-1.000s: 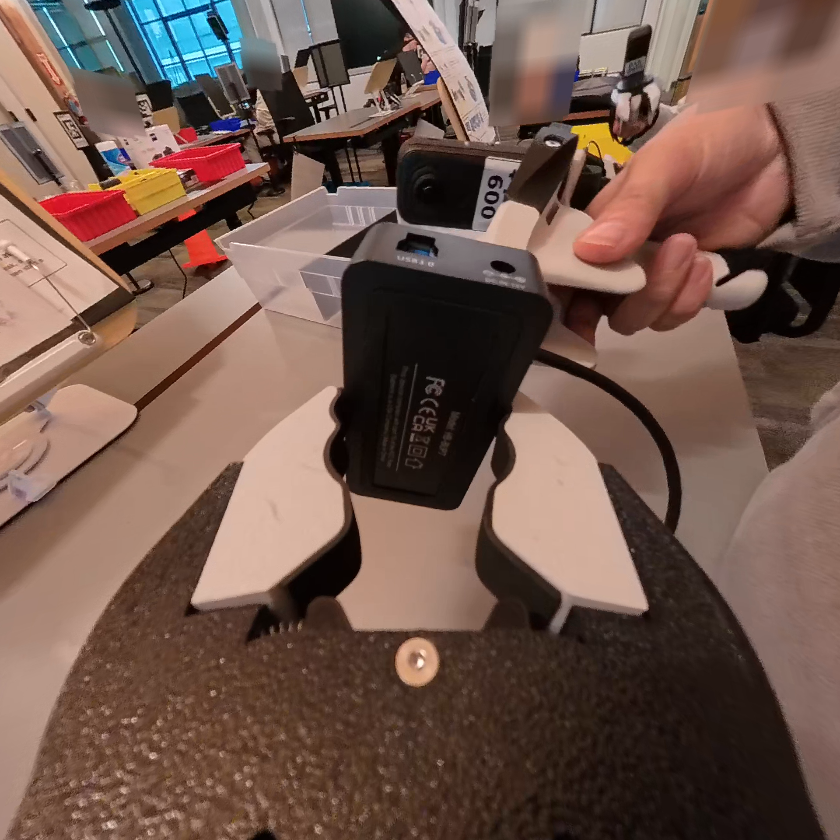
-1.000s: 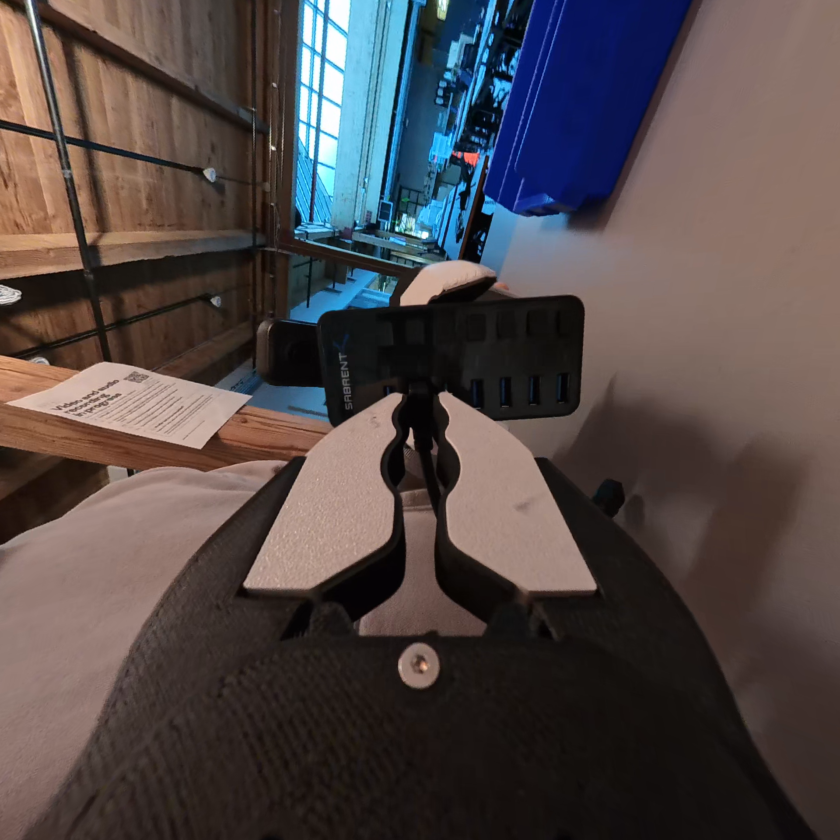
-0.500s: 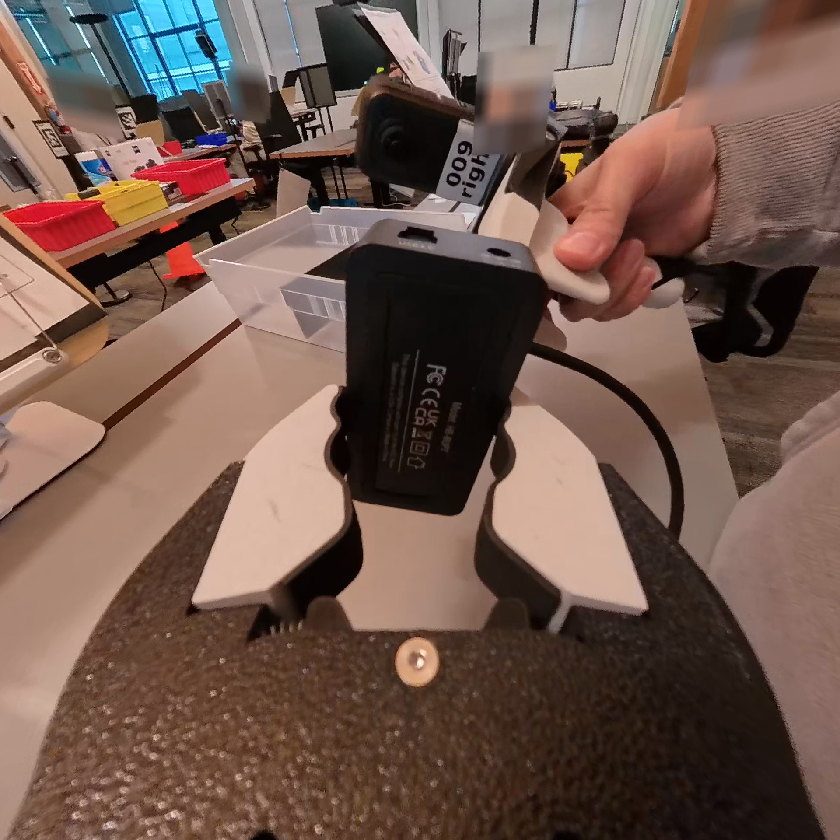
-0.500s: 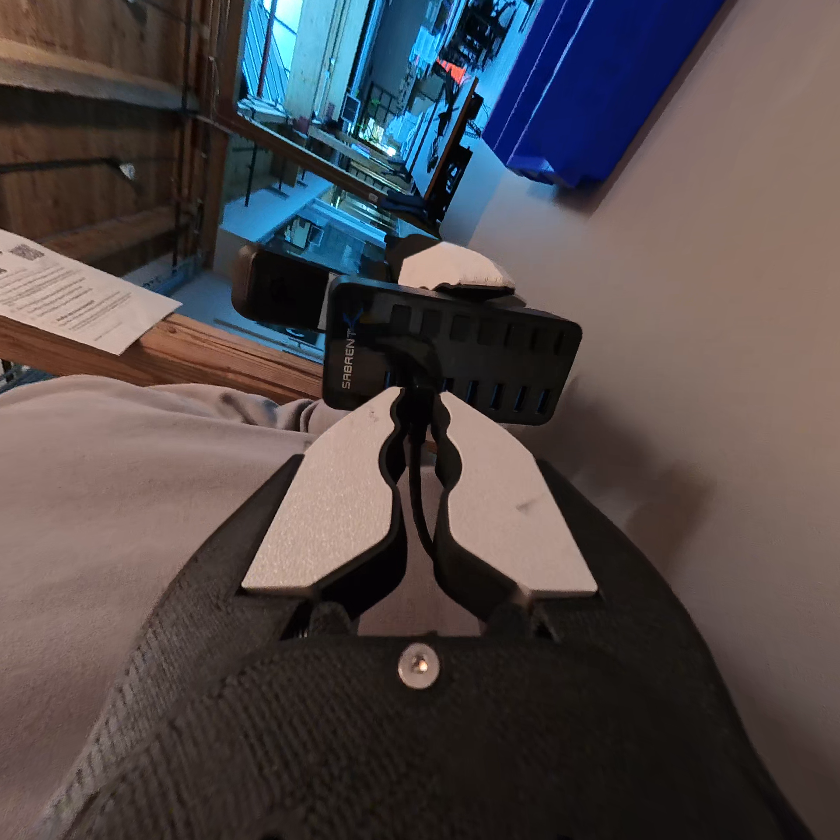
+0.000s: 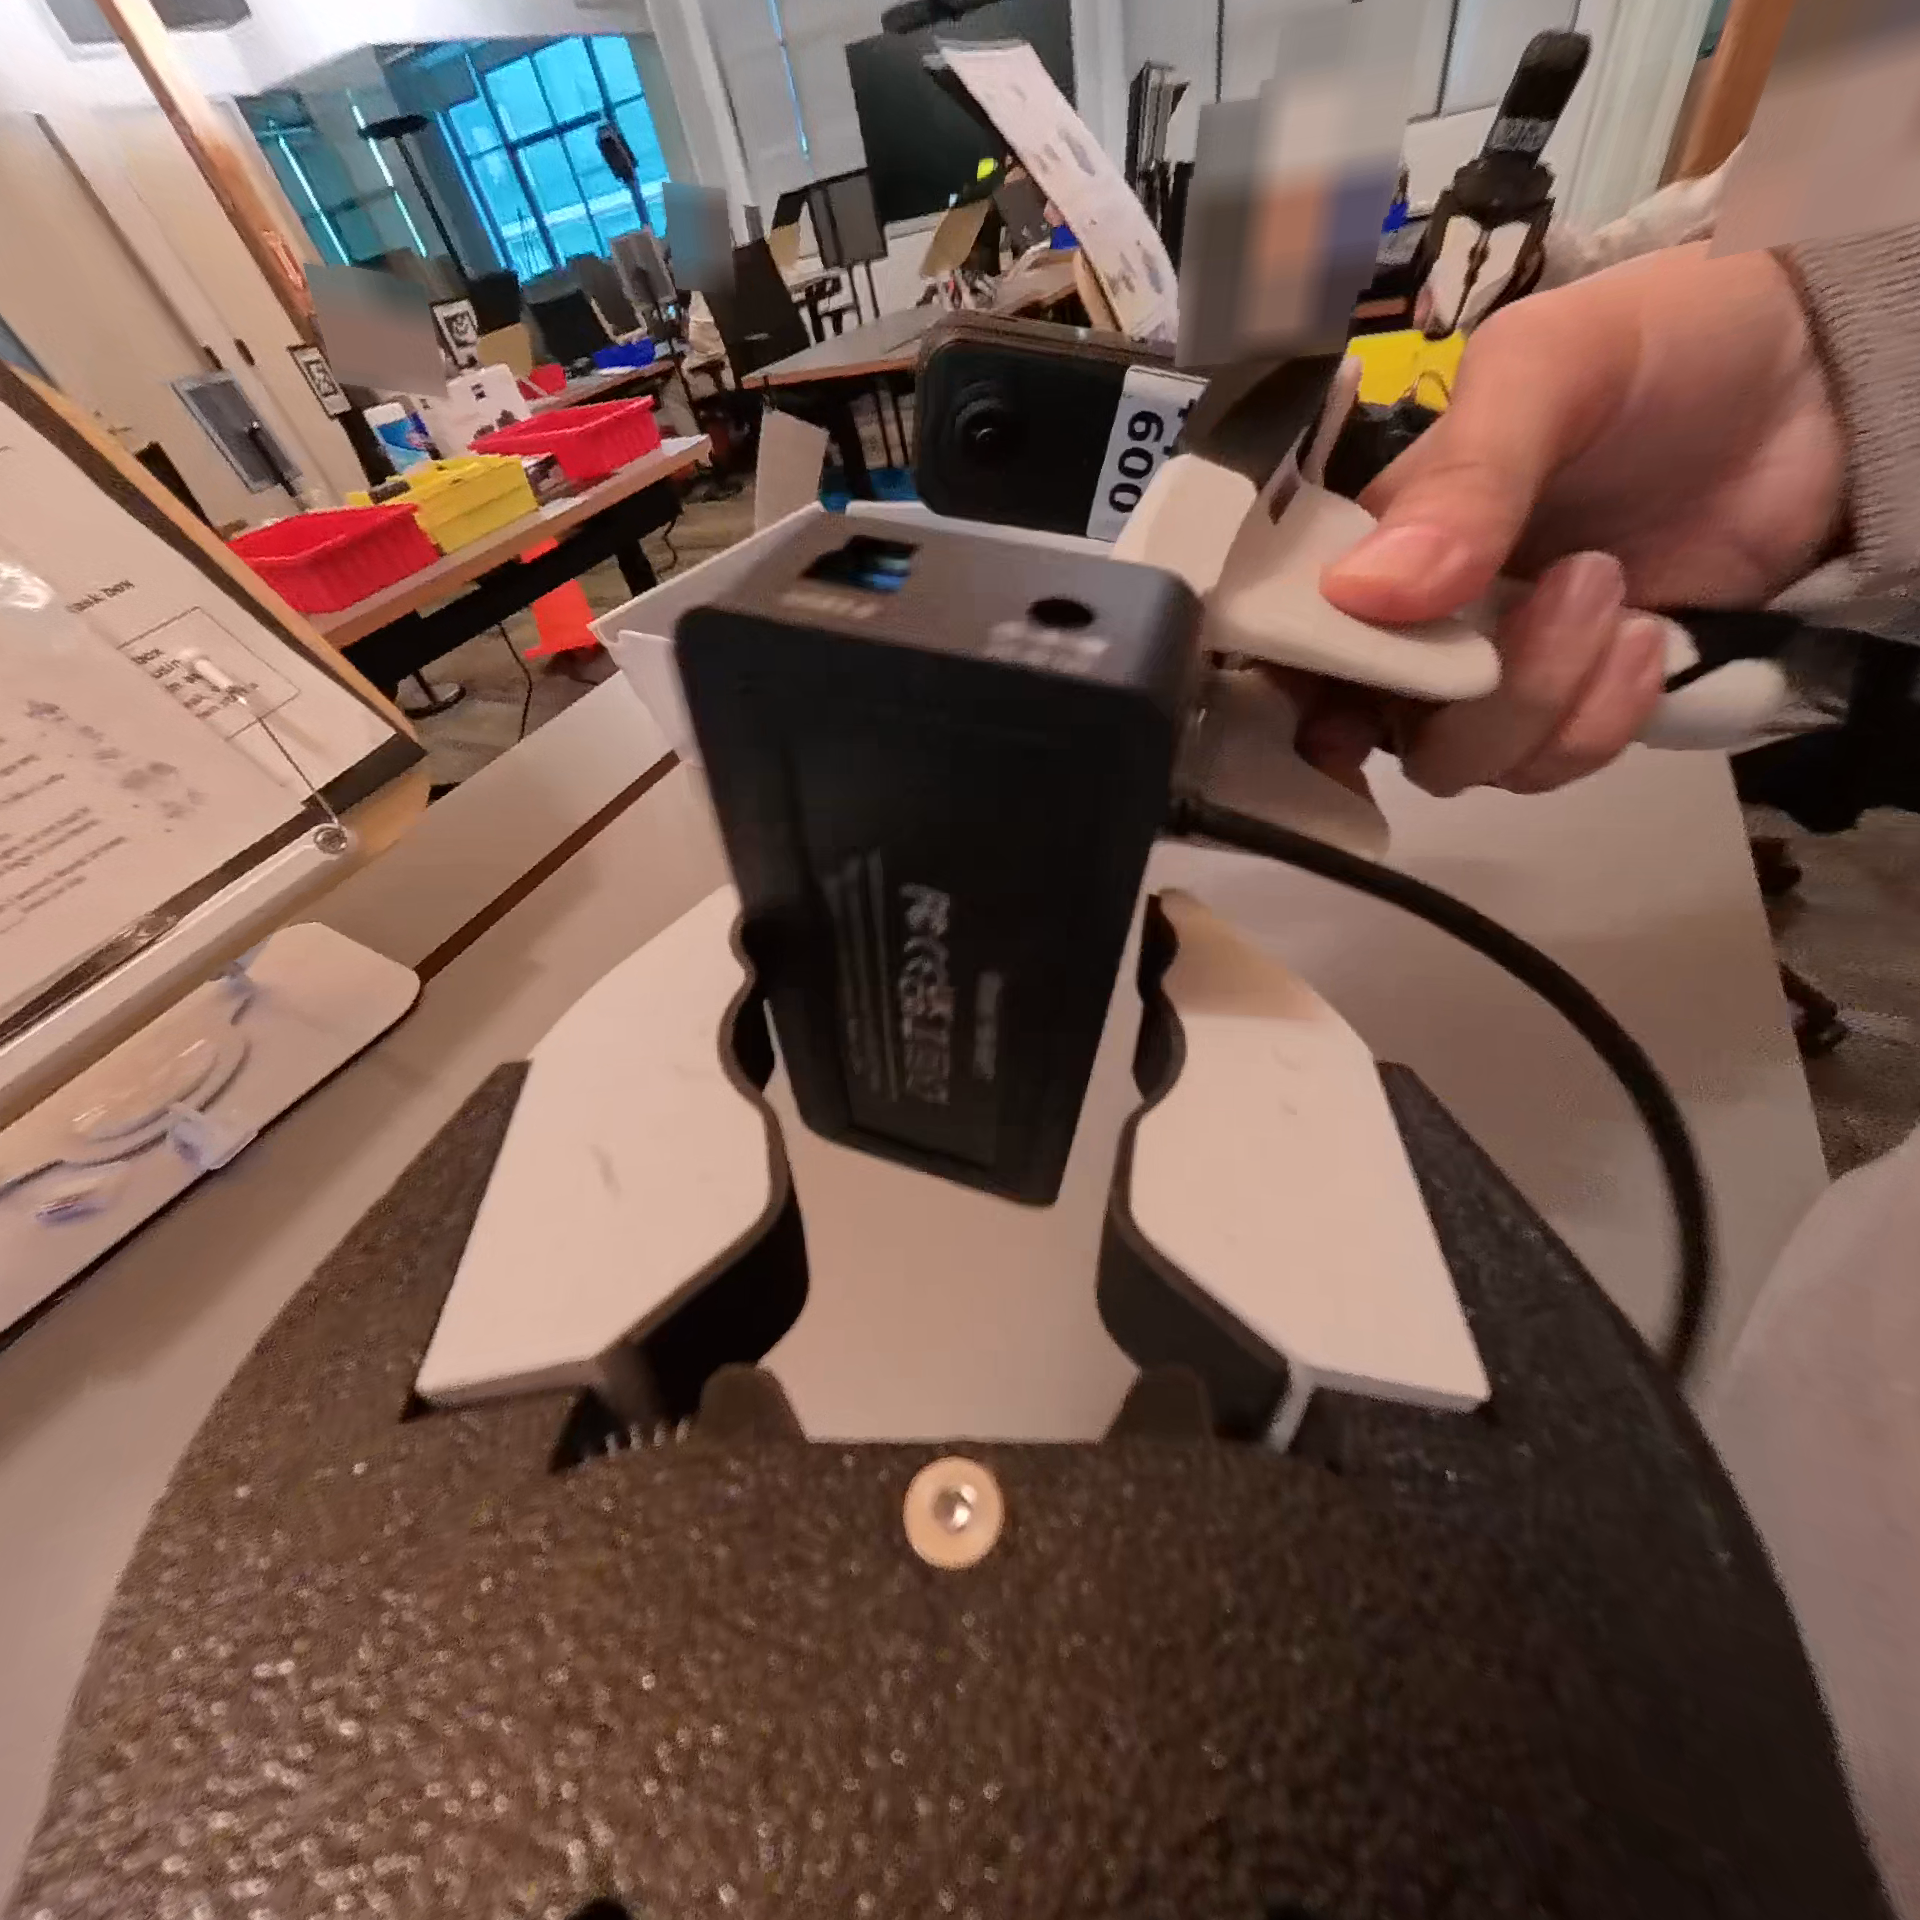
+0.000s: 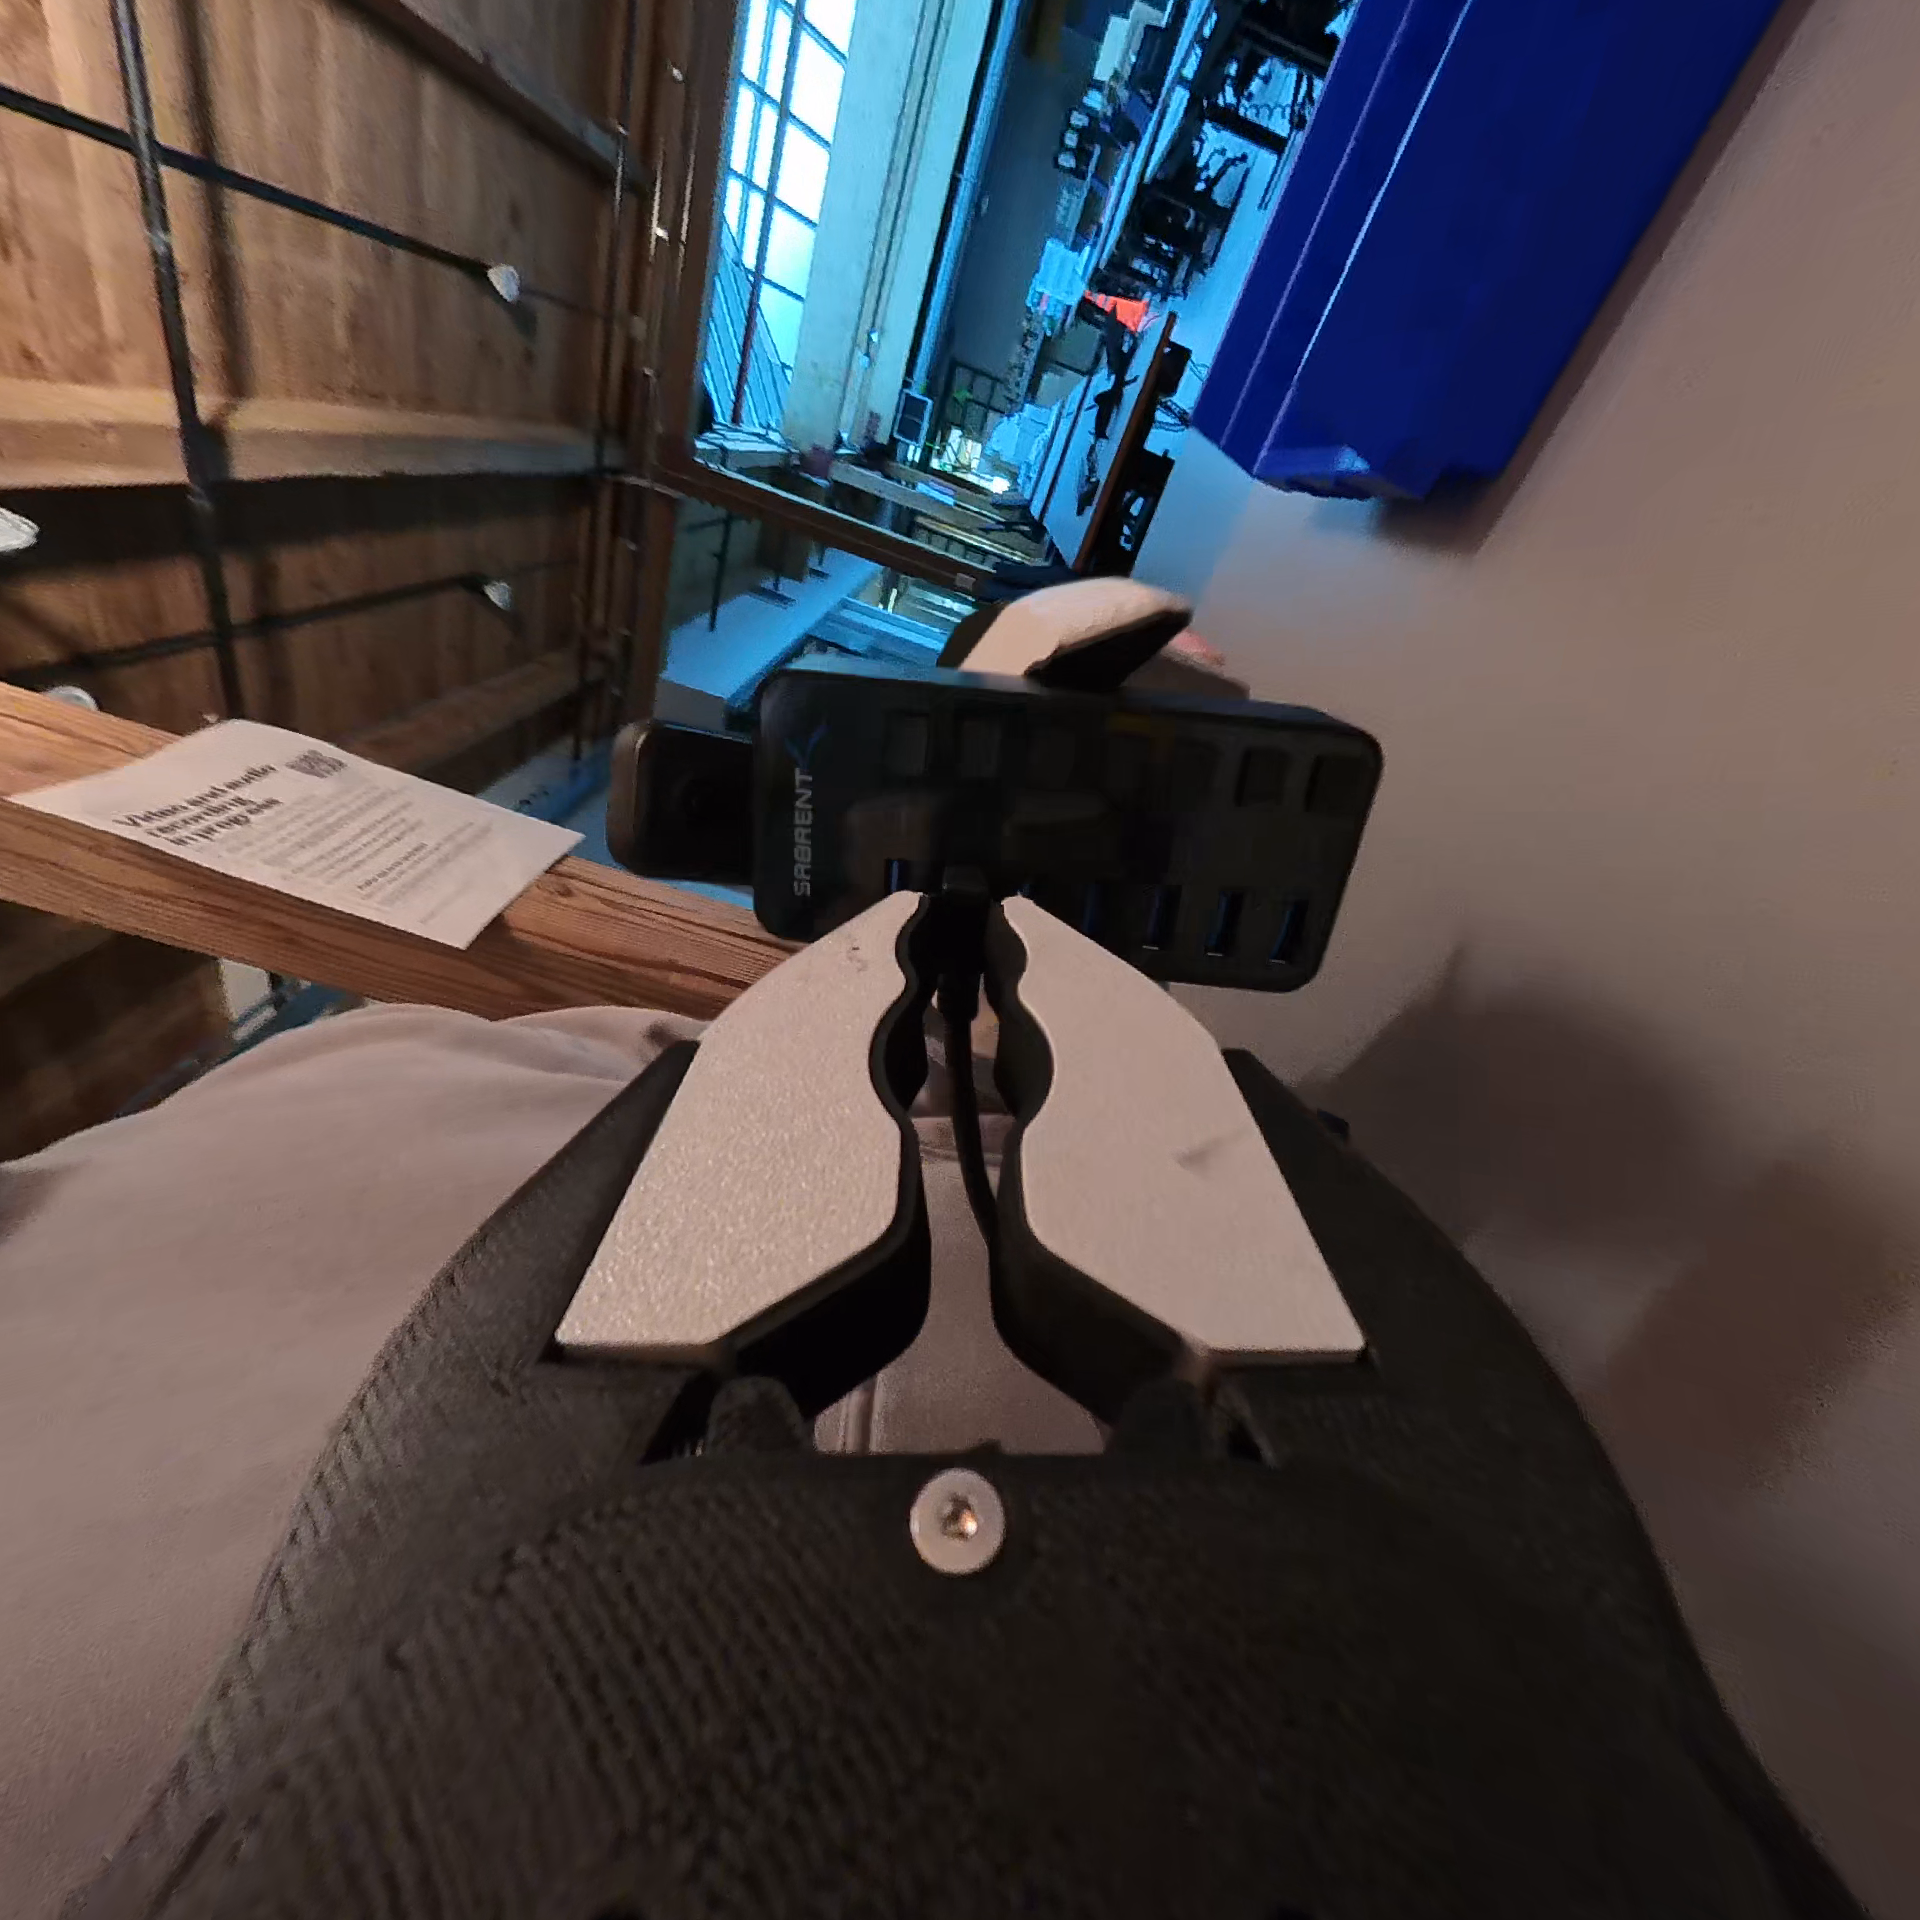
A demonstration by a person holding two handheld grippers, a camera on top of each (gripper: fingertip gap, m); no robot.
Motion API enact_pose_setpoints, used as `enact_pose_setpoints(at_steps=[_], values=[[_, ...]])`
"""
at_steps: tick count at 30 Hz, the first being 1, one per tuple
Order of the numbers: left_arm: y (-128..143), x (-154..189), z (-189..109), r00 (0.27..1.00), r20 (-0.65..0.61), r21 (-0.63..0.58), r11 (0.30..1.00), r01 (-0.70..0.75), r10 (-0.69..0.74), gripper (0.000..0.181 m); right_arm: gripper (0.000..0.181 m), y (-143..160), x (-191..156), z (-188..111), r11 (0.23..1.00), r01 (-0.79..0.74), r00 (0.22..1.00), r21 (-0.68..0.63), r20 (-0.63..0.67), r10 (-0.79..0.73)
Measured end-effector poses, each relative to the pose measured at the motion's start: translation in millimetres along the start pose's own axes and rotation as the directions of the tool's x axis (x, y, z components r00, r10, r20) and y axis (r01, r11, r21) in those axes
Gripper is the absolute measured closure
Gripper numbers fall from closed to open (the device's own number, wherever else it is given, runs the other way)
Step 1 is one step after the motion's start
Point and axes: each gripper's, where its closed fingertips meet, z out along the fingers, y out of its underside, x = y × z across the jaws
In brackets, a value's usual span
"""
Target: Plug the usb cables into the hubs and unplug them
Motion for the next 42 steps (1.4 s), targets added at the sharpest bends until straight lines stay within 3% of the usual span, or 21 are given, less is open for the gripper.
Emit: enact_pose_setpoints(at_steps=[5,13,25,28,31,35,42], values=[[14.9,4.9,8.2,0.999,-0.009,-0.077,0.996,0.037,-0.038,0.113,0.172,8.5,7.1,5.4,0.995,-0.099,0.994,0.014,0.04,0.098],[12.8,25.6,0.0,0.964,-0.259,-0.002,0.998,0.069,-0.067,0.117,0.172,21.1,10.7,-6.9,0.992,-0.011,1.0,-0.127,0.013,0.013],[8.0,27.1,6.1,0.964,-0.265,0.019,1.0,0.015,-0.009,0.112,0.172,25.1,2.3,-5.4,0.978,-0.037,0.998,-0.208,0.048,0.048],[4.7,31.1,7.3,0.957,-0.29,0.03,0.999,0.012,-0.002,0.102,0.172,27.3,1.3,-5.1,0.969,-0.028,0.998,-0.247,0.055,0.043],[11.0,35.2,8.1,0.943,-0.329,-0.015,0.999,0.039,-0.042,0.109,0.172,27.6,1.2,-2.3,0.967,-0.019,0.998,-0.255,0.054,0.034],[16.2,21.7,9.8,0.967,-0.254,-0.033,0.999,0.012,-0.02,0.11,0.172,16.8,7.4,0.0,0.987,-0.045,0.997,-0.154,0.061,0.054],[11.4,15.5,7.3,0.987,-0.152,0.017,0.999,-0.045,0.047,0.11,0.171,16.8,7.9,-1.8,0.982,-0.005,1.0,-0.186,0.0,0.005]])
